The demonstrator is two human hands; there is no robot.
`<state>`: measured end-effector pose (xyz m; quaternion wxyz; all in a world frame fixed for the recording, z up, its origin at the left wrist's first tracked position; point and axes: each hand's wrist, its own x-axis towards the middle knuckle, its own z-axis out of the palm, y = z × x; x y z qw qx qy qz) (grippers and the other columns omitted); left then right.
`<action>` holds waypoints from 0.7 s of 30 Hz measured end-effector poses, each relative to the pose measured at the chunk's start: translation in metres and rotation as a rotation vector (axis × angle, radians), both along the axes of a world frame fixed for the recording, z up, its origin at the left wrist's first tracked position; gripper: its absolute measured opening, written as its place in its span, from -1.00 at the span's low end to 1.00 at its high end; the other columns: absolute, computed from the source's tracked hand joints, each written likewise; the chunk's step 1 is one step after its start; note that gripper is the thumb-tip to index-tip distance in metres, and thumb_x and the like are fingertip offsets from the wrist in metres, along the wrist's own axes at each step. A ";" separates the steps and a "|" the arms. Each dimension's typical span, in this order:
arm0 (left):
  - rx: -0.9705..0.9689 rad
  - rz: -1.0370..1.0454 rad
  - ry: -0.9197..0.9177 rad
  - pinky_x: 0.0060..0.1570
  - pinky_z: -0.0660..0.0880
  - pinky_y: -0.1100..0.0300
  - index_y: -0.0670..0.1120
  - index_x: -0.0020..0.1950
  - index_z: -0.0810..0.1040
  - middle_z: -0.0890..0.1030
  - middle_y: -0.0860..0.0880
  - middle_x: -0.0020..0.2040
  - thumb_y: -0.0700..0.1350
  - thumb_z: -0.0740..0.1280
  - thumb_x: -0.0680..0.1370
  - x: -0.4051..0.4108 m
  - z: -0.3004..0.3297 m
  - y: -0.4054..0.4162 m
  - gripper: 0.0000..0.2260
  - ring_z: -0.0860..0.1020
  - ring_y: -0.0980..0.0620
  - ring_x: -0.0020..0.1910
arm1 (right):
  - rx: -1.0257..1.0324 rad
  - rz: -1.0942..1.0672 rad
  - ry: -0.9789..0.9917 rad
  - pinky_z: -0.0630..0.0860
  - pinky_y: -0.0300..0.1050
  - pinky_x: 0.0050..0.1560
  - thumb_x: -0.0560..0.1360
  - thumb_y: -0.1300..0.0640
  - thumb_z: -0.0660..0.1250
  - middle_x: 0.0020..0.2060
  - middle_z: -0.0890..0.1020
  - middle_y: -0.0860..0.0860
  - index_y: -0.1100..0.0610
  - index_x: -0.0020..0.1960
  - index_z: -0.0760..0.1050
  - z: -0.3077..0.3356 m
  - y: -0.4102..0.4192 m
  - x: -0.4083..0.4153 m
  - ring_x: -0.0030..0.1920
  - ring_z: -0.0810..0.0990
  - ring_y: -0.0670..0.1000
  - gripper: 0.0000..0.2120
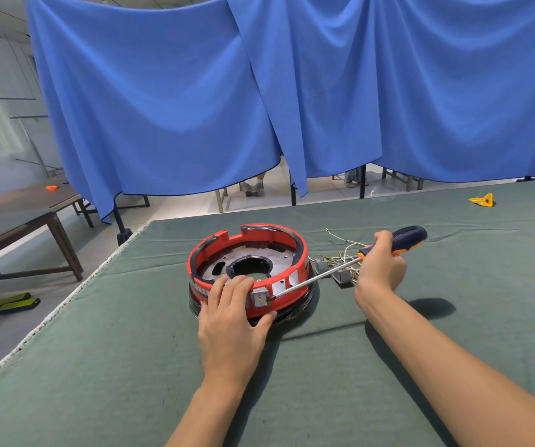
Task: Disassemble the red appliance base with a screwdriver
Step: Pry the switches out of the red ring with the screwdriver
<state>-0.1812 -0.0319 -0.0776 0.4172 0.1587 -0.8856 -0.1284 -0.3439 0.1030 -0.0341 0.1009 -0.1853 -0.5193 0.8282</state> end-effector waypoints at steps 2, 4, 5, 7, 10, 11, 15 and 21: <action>0.009 0.006 -0.001 0.11 0.48 -0.15 -0.06 0.16 0.56 0.57 0.05 0.17 -0.05 0.58 0.27 0.000 0.000 0.000 -0.51 0.42 -0.05 0.32 | -0.003 -0.029 0.004 0.31 -0.27 -0.58 0.43 0.00 0.26 -0.65 0.49 -0.11 0.12 -0.42 0.42 0.000 0.005 0.003 -0.61 0.42 -0.14 -0.69; 0.010 0.010 0.000 0.11 0.48 -0.16 -0.06 0.16 0.55 0.57 0.05 0.17 -0.05 0.58 0.27 0.000 0.000 0.001 -0.50 0.42 -0.05 0.32 | -0.014 -0.049 -0.003 0.31 -0.15 -0.46 0.44 -0.02 0.26 -0.56 0.52 -0.10 0.11 -0.40 0.42 -0.001 0.008 0.005 -0.51 0.44 -0.08 -0.70; 0.009 0.011 0.001 0.11 0.48 -0.17 -0.06 0.16 0.55 0.57 0.05 0.17 -0.05 0.58 0.27 0.000 -0.001 0.001 -0.50 0.42 -0.06 0.32 | -0.023 -0.058 -0.007 0.30 -0.13 -0.44 0.44 -0.02 0.26 -0.53 0.52 -0.09 0.11 -0.39 0.42 -0.002 0.009 0.006 -0.49 0.44 -0.06 -0.71; 0.008 0.010 0.006 0.10 0.48 -0.17 -0.06 0.16 0.56 0.57 0.05 0.16 -0.05 0.58 0.27 -0.001 -0.001 0.001 -0.51 0.42 -0.06 0.32 | -0.045 -0.074 -0.010 0.30 -0.14 -0.42 0.44 -0.02 0.26 -0.52 0.52 -0.08 0.10 -0.39 0.42 -0.006 0.009 0.007 -0.47 0.44 -0.05 -0.71; 0.004 0.011 0.015 0.10 0.48 -0.16 -0.06 0.15 0.56 0.57 0.05 0.16 -0.05 0.58 0.26 -0.002 -0.002 0.001 -0.50 0.43 -0.07 0.31 | -0.072 -0.088 -0.006 0.31 -0.16 -0.42 0.44 0.00 0.26 -0.54 0.51 -0.09 0.11 -0.39 0.43 -0.012 0.008 0.009 -0.49 0.44 -0.08 -0.72; -0.001 0.013 0.018 0.10 0.48 -0.15 -0.07 0.15 0.56 0.57 0.05 0.16 -0.06 0.59 0.26 -0.002 -0.002 0.001 -0.50 0.43 -0.07 0.31 | -0.083 -0.087 -0.007 0.31 -0.17 -0.42 0.44 0.00 0.25 -0.55 0.51 -0.10 0.11 -0.39 0.43 -0.013 0.007 0.009 -0.50 0.44 -0.10 -0.72; -0.014 0.018 0.026 0.08 0.50 -0.12 -0.07 0.15 0.57 0.58 0.04 0.15 -0.06 0.59 0.24 -0.003 -0.002 0.001 -0.49 0.45 -0.09 0.29 | -0.093 -0.090 0.000 0.31 -0.18 -0.43 0.43 -0.01 0.25 -0.61 0.50 -0.11 0.11 -0.38 0.44 -0.016 0.007 0.008 -0.62 0.41 -0.18 -0.72; 0.031 -0.002 0.038 0.04 0.52 -0.15 -0.07 0.15 0.57 0.59 0.06 0.14 -0.08 0.59 0.24 -0.003 0.000 0.001 -0.49 0.44 -0.07 0.28 | -0.058 -0.095 -0.038 0.30 -0.17 -0.43 0.46 0.02 0.23 -0.50 0.50 -0.07 0.11 -0.37 0.40 -0.022 0.003 0.011 -0.49 0.41 -0.08 -0.73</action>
